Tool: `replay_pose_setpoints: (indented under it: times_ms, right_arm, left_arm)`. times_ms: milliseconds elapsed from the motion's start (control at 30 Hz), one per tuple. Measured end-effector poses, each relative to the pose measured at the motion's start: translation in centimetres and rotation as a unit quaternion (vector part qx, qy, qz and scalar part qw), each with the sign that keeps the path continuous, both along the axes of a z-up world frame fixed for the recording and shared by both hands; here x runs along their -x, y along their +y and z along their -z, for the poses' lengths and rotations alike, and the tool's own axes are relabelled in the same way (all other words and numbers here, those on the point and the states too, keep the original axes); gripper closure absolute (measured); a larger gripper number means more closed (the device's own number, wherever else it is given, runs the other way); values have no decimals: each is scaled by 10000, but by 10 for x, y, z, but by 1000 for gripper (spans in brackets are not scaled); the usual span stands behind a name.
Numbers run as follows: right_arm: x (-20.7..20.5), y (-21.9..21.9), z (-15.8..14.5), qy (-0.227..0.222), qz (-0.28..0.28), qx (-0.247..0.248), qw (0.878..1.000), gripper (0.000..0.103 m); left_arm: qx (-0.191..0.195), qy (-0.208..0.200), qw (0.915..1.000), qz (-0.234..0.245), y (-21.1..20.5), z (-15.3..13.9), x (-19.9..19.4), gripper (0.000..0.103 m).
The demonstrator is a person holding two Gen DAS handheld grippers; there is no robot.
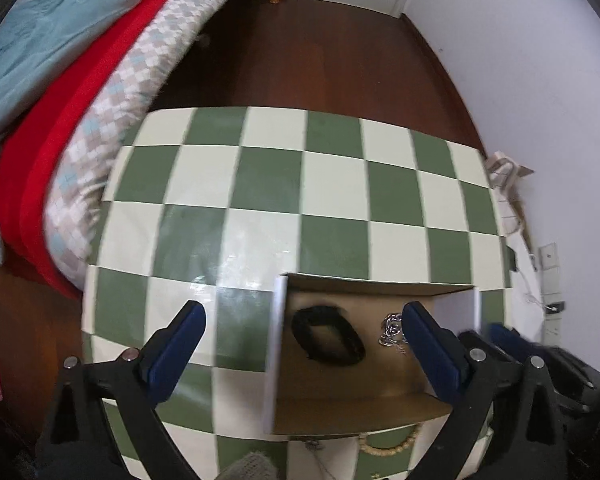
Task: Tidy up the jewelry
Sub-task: 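Carry the black band into the white box with the left gripper while the right drops its bracelet in, then withdraw both grippers from the box toward the remaining jewelry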
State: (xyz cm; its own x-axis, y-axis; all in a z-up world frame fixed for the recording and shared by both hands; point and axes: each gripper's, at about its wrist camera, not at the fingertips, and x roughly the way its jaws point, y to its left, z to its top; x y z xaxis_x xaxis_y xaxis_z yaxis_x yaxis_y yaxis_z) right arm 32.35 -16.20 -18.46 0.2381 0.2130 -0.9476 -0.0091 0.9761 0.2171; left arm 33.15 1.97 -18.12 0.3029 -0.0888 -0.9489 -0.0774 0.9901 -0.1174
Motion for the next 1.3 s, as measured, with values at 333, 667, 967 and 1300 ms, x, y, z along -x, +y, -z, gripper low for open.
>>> replay_pose_setpoints:
  times_ms: [333,667,967,1300]
  right_arm:
    - [35,14,-1,-146,-133,1413,9898,4]
    - [76,30,-14,-462,-81,1424,9887,1]
    - [120,27,-62,-1048,134,1391,9846,1]
    - [167,22,-122,-1639,313,1321,9771,1]
  left_arm:
    - [-1083,-668,9915,-260,14,-12,34,0]
    - [-1349,-852,9867,-319,23,-27,80,0]
    - [-1396,-1312,9811,-273,25,-70,128,0]
    - [-1183,-1796,9764,-217,21,-116,173,0]
